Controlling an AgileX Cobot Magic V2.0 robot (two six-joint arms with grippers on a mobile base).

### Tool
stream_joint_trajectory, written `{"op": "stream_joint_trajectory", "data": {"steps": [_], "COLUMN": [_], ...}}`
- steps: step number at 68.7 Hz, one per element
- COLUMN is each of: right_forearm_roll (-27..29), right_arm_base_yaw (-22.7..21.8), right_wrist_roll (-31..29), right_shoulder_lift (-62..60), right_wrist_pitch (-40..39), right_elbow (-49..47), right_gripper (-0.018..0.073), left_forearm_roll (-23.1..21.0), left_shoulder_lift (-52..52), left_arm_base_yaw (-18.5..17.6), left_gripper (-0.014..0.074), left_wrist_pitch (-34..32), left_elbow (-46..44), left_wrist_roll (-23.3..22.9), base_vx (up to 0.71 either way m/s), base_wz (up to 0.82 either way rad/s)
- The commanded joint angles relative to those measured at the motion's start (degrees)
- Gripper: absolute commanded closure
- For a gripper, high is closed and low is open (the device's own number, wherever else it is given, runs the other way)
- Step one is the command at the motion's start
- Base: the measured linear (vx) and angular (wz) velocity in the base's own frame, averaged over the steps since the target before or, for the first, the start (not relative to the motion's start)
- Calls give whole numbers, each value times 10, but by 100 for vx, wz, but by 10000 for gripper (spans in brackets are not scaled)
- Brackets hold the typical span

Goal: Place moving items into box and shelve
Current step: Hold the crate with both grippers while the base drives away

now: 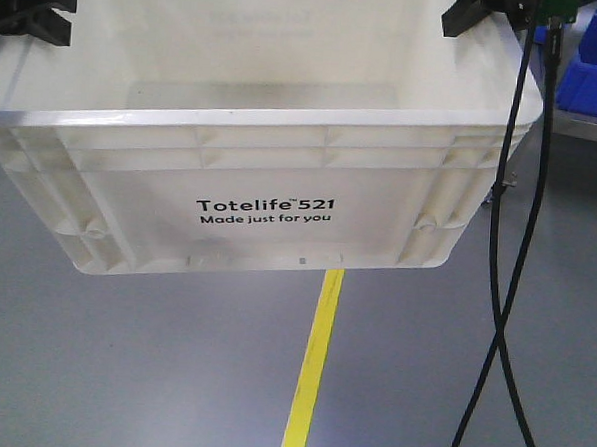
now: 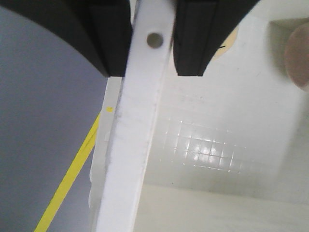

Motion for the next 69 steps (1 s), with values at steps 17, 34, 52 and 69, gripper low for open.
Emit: {"op": "stream_joint_trajectory", "data": {"steps": [17, 34, 52, 69], "right_forearm_roll": [74, 74, 76, 77], "right_arm_base_yaw": [5, 5, 5, 5], "right_wrist_roll": [-11, -11, -11, -11], "right_shoulder_lift": [-37, -37, -37, -37], "right_wrist_pitch": [-11, -11, -11, -11], "right_elbow": [-24, -24, -24, -24], "right_gripper": [570, 570, 570, 570], "left_forearm_roll": [-48, -48, -48, -47], "left_shoulder_lift": [-28, -28, -28, -28], "left_arm_base_yaw": [-10, -10, -10, -10], "left_gripper": [613, 613, 613, 613], "left_wrist_pitch": [-74, -74, -74, -74], "left_elbow": [-20, -20, -20, -20], "left_wrist_roll": [16, 16, 16, 16], "base_vx": [48, 50, 52, 52], "base_wz": [16, 11, 3, -5]}}
